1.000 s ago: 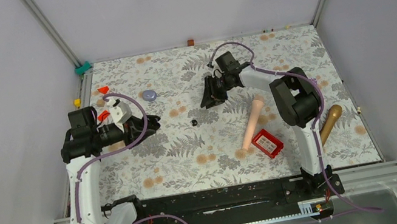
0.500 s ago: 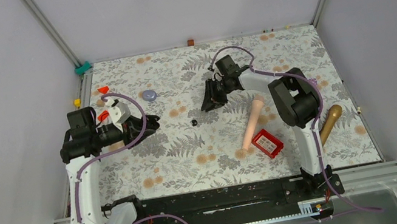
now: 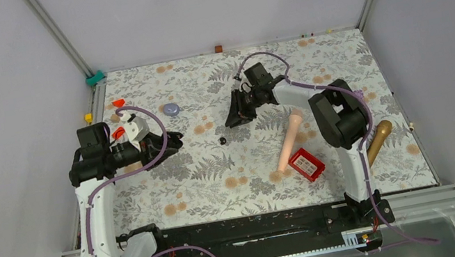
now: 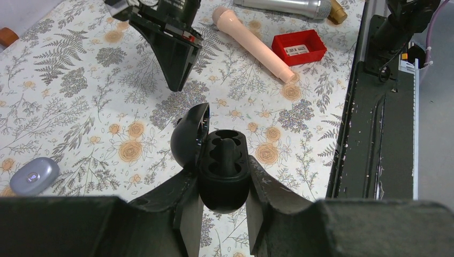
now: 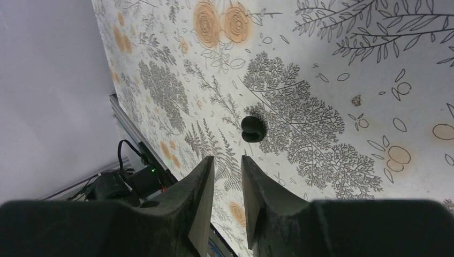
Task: Insert the wireless bluetooth earbuds into the charging case
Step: Pick up the earbud from the center of the board.
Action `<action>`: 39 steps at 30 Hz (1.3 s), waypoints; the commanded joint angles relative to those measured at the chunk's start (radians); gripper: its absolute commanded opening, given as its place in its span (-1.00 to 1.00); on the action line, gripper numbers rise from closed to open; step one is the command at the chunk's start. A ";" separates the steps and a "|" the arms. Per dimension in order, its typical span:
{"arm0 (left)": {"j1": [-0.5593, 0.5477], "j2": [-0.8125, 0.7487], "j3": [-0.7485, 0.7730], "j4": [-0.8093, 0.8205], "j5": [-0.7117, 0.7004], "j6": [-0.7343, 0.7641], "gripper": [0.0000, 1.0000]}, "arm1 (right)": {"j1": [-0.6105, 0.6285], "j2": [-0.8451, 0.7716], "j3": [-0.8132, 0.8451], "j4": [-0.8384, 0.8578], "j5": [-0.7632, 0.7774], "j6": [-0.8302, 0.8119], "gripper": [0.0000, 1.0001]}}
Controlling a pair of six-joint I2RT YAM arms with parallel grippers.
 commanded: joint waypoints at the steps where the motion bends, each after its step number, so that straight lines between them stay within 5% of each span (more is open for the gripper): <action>1: 0.011 -0.002 -0.005 0.023 0.051 0.008 -1.00 | 0.005 0.044 0.029 -0.020 -0.037 0.034 -0.37; 39: 0.026 -0.011 -0.006 0.023 0.064 0.009 -1.00 | 0.043 0.156 0.044 -0.043 -0.031 0.045 -0.31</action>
